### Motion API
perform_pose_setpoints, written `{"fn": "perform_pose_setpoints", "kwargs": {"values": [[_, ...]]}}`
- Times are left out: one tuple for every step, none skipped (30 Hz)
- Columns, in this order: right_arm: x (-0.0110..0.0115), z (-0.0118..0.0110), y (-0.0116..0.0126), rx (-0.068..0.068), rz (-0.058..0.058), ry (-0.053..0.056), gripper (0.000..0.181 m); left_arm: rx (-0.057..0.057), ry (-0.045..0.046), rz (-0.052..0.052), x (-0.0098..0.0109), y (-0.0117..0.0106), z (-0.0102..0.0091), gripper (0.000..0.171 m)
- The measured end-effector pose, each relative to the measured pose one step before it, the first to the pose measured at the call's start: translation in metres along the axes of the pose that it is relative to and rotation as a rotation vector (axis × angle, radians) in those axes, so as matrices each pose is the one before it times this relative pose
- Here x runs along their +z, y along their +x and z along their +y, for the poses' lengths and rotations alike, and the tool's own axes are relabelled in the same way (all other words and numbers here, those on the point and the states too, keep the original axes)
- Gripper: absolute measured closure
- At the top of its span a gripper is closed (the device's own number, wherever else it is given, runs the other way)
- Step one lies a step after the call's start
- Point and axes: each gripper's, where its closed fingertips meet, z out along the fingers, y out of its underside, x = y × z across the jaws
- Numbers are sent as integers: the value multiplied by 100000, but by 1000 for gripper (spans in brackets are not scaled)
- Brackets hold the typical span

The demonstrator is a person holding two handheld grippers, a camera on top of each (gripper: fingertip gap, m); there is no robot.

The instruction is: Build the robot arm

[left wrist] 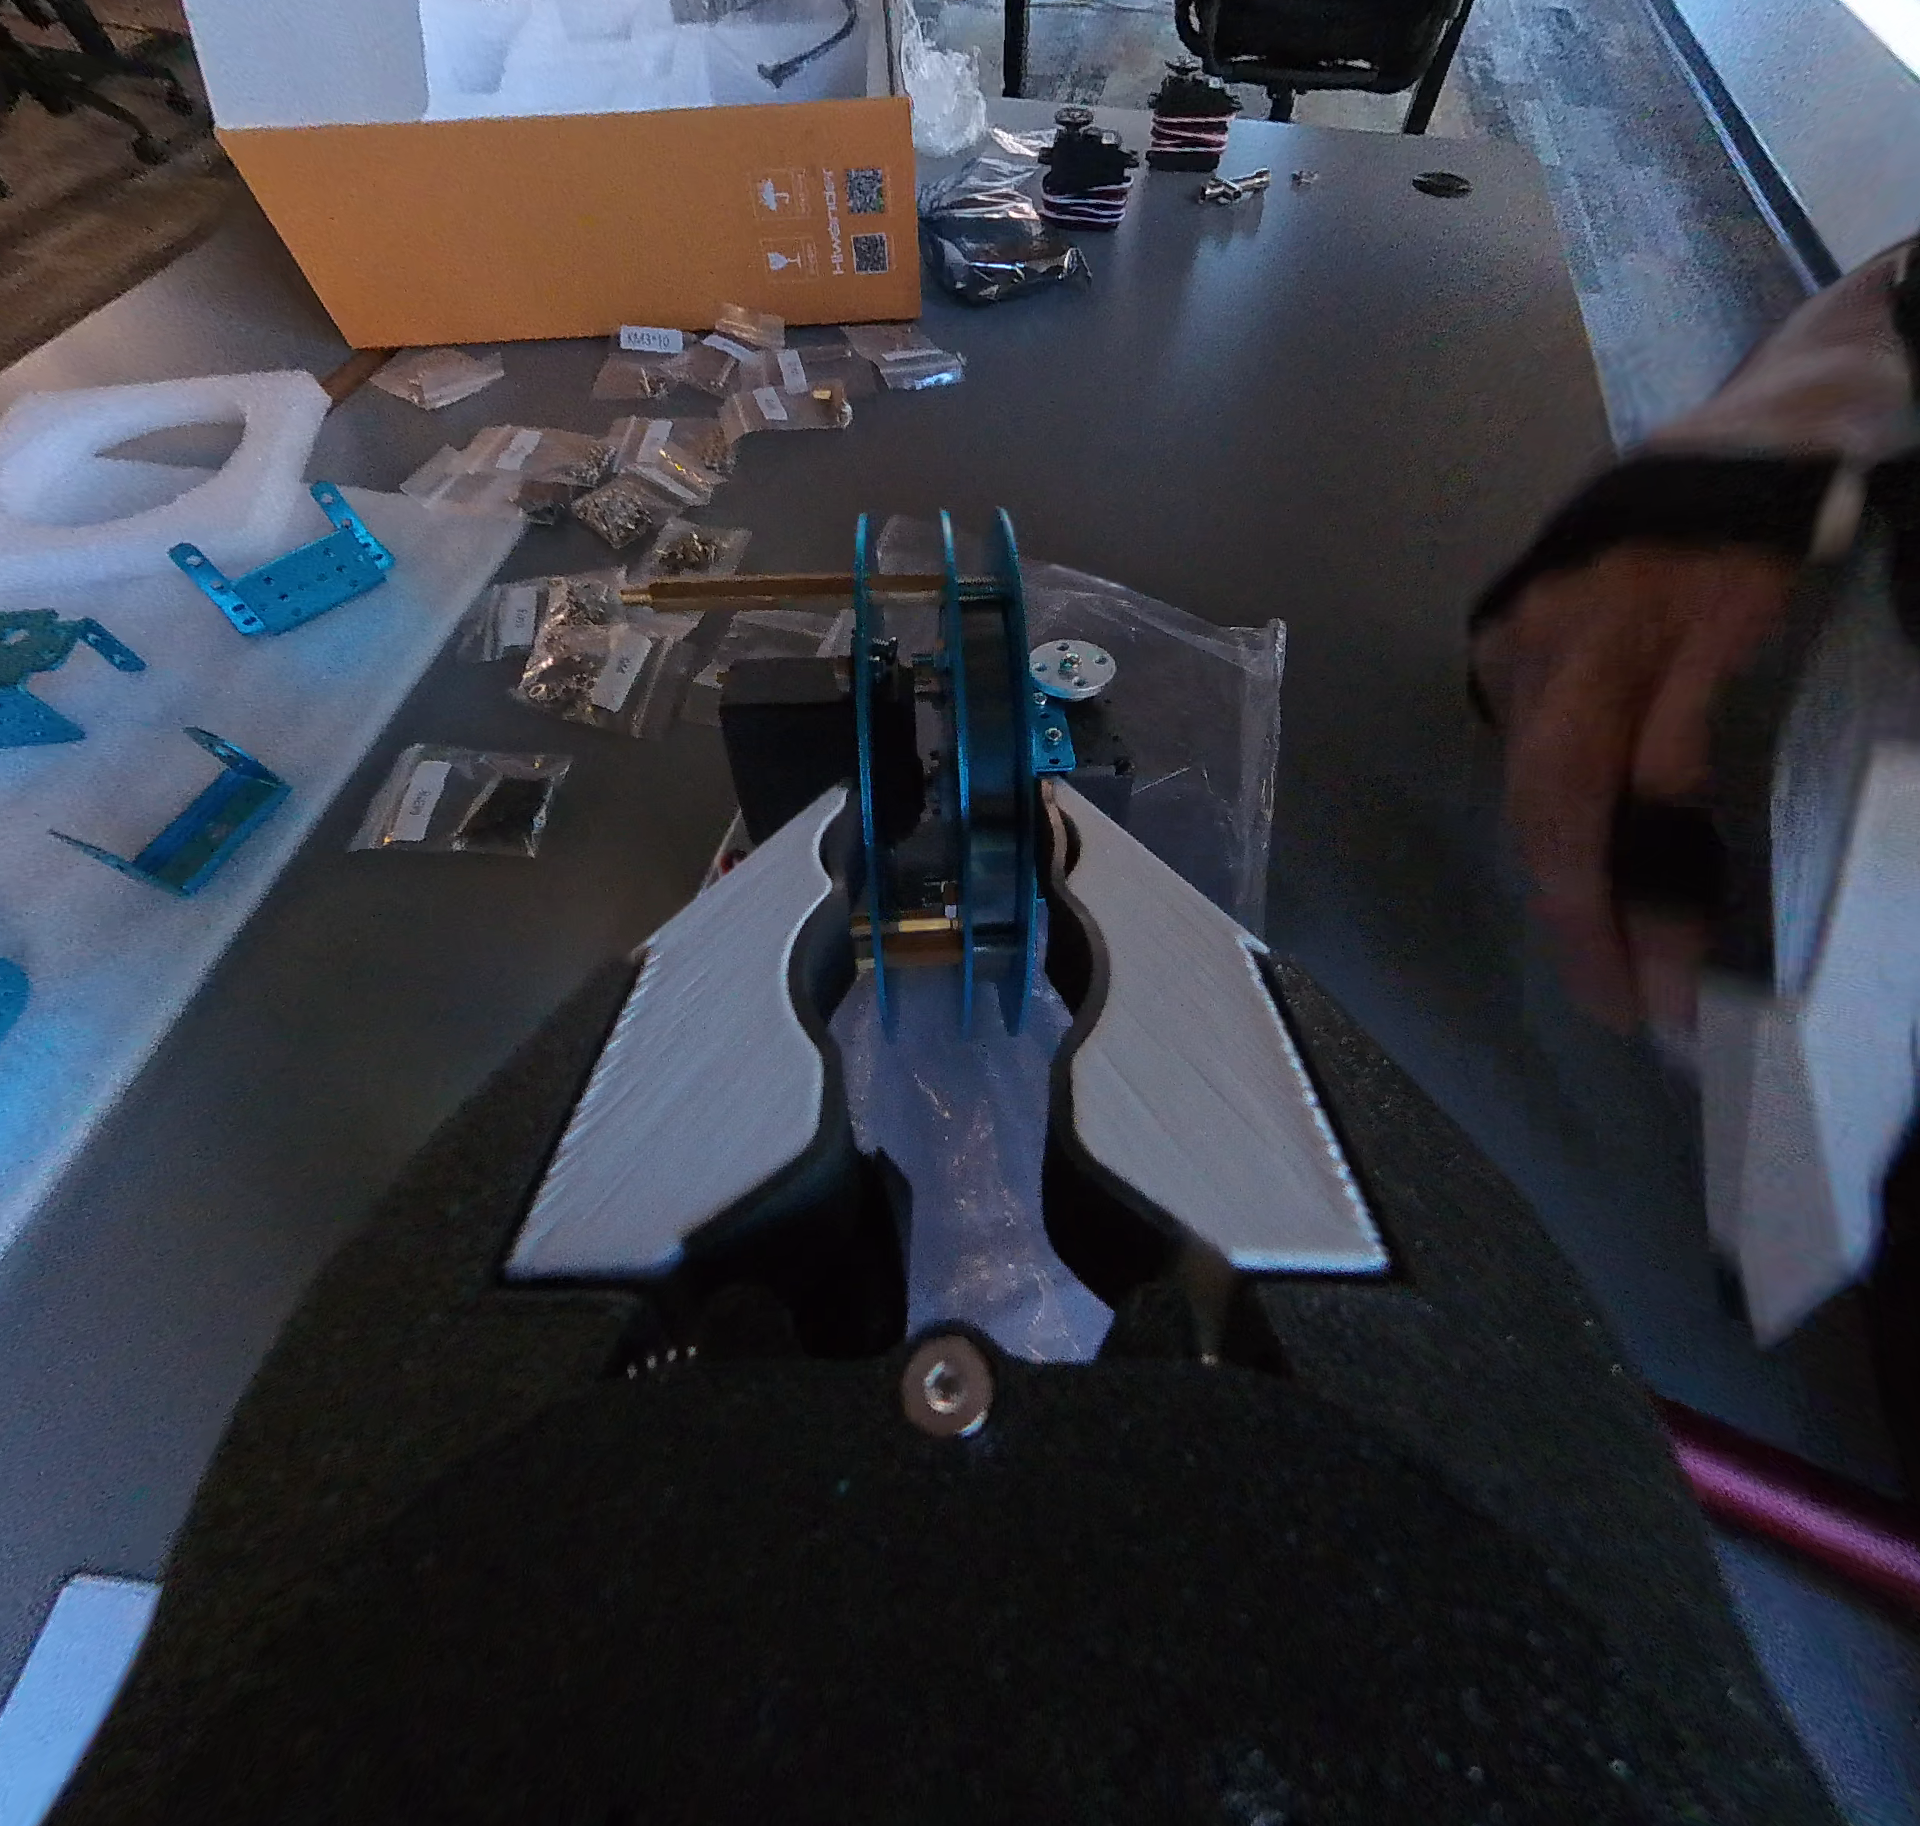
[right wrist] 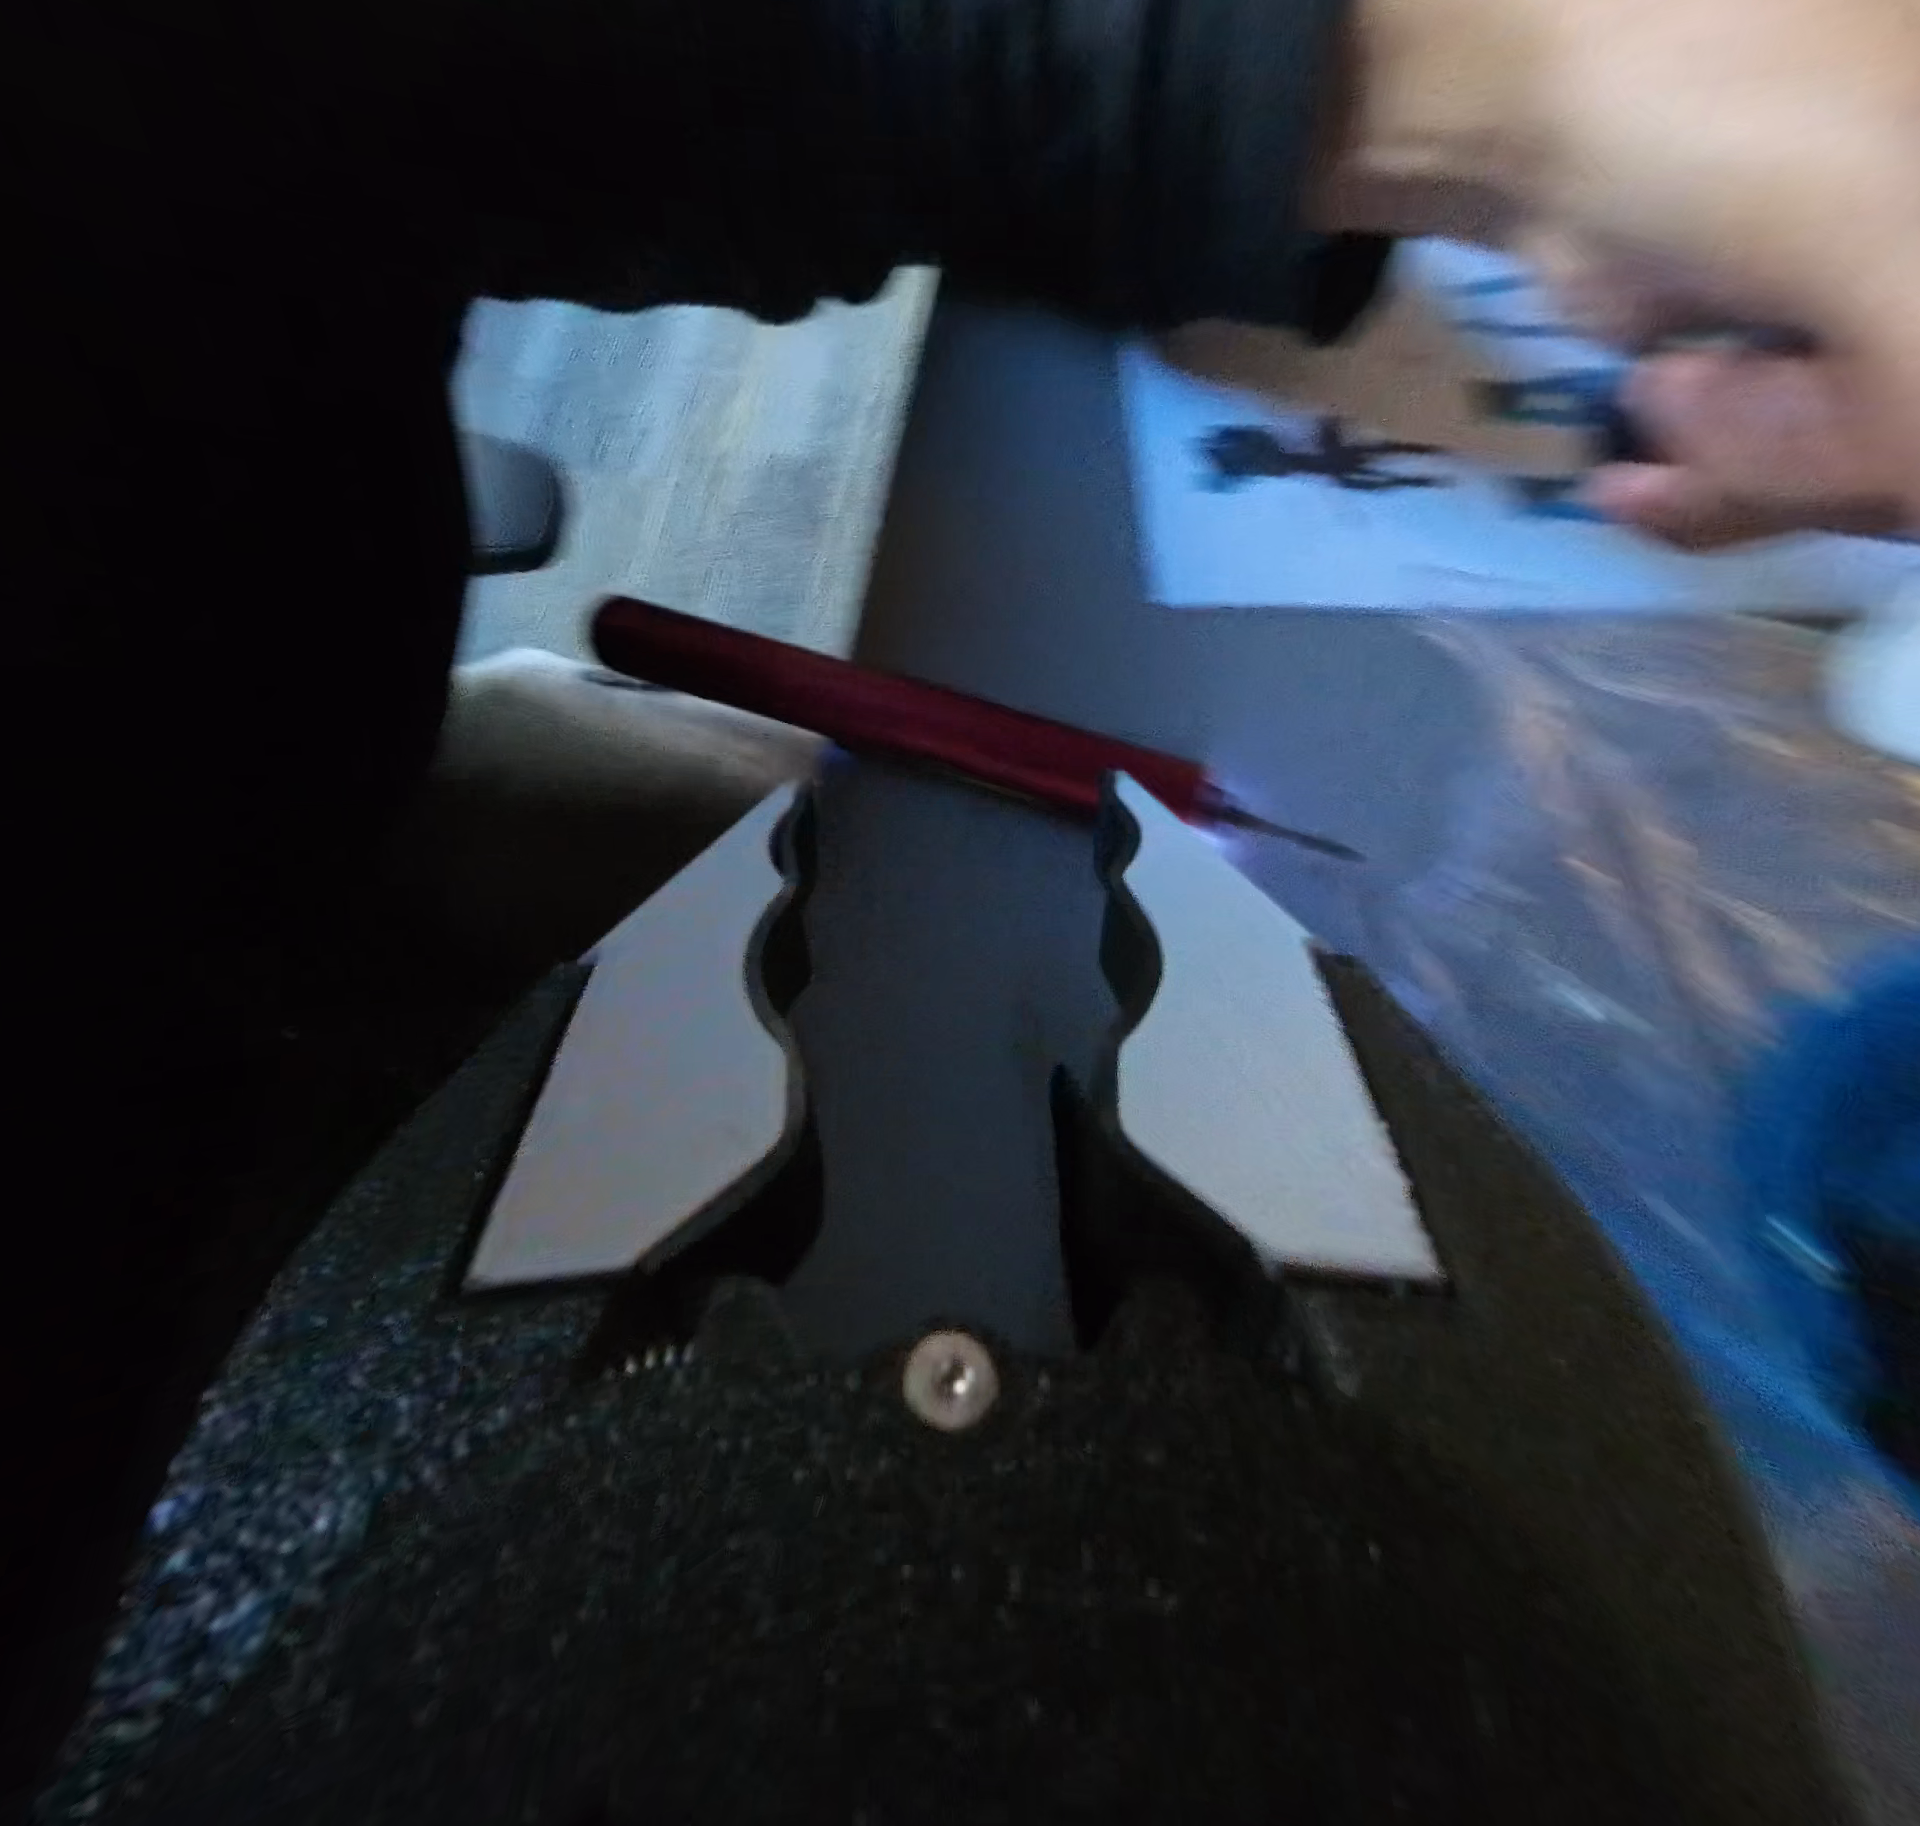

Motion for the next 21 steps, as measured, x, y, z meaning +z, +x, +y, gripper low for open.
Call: {"fn": "perform_pose_setpoints", "kwargs": {"values": [[1841,-89,-912,2972,-7395,-2556,117,-1285,-575,-56,-76,-19,86,140],[1173,133,610,2955,985,-2802,112,731,398,-797,-113,5,127,140],[359,250,819,499,4421,-1866,111,2162,1103,-960,-152,28,166,140],[-259,327,515,435,4313,-902,111,-471,880,122,-183,13,204,140],[-629,376,269,1818,3447,208,110,-2331,562,898,-195,-24,219,140],[-844,526,417,2242,3882,448,109,-659,-41,424,-229,-43,272,140],[-988,816,851,1904,5297,-823,109,737,-337,-117,-198,3,260,140],[-1099,823,1498,1923,7683,-577,108,265,-322,-342,-130,24,194,140],[-1135,639,1998,2406,8663,491,109,-261,-390,-611,-72,19,120,140],[-1016,450,2432,3026,9011,1061,109,-320,-433,-943,-32,47,51,140],[-719,385,2887,2710,10780,499,107,312,-209,-1221,9,60,19,140],[-252,322,2846,1922,11196,-77,107,271,-89,-1229,10,41,-19,140],[176,31,1786,2196,6396,787,107,-792,185,-1035,37,21,-61,140],[427,-230,766,4515,2307,2330,108,-1668,538,-1082,68,12,-101,140],[573,-167,141,7160,442,1605,108,-1188,631,-1667,90,31,-109,140],[480,-224,-96,6243,190,1972,110,-36,430,-2258,84,59,-84,140],[337,-231,109,3970,1780,1614,112,-599,41,-2301,70,66,-50,140],[248,-232,350,2225,3600,750,113,-1377,-47,-2135,48,53,-40,140],[152,-366,352,1260,3456,996,116,-1280,198,-2030,59,62,-38,140],[118,-309,201,1577,2275,474,119,-1308,120,-1738,51,29,-47,140],[137,-164,63,2134,1304,-216,125,-2032,-108,-1316,51,14,-33,140]]}}
